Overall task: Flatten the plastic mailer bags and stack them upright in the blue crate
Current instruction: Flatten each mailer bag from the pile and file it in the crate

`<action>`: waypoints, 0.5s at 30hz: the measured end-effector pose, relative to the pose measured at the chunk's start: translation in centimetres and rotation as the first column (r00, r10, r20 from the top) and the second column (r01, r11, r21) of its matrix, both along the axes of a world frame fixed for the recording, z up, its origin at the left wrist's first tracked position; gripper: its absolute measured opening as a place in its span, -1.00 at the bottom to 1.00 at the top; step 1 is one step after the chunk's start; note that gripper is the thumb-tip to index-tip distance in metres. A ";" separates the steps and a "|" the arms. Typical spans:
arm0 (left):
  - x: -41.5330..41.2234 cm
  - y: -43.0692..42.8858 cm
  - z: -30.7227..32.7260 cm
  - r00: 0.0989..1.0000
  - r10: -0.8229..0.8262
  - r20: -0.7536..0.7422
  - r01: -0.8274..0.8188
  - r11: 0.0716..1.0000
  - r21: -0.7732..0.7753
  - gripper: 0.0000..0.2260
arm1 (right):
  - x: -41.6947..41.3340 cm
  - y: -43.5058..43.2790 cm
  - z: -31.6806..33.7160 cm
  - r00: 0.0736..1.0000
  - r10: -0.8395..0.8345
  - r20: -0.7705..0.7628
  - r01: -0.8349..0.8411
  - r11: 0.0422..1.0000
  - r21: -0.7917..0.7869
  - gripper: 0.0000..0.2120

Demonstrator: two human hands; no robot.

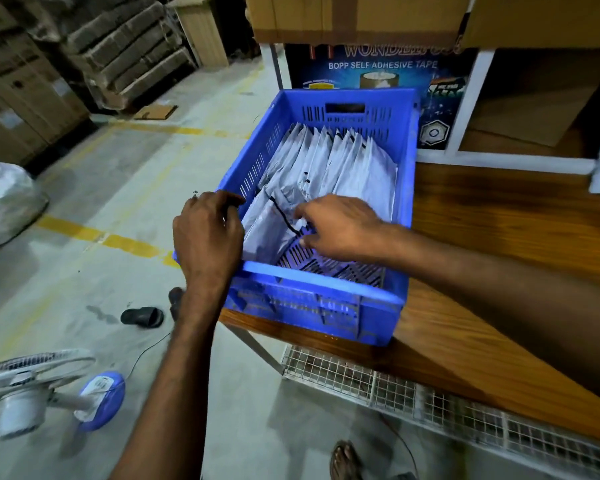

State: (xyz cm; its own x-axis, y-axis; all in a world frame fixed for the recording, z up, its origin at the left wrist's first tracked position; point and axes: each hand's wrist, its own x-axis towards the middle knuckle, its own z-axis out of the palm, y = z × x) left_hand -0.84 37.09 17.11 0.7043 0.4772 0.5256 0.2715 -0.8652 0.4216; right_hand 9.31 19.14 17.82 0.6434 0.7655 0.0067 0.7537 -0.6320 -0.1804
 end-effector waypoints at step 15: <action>-1.5 -26.4 -3.2 0.794 -0.547 0.265 0.537 0.835 0.116 -0.84 | -7.4 -25.8 -6.6 0.927 -0.370 -0.061 0.345 0.780 0.522 -0.63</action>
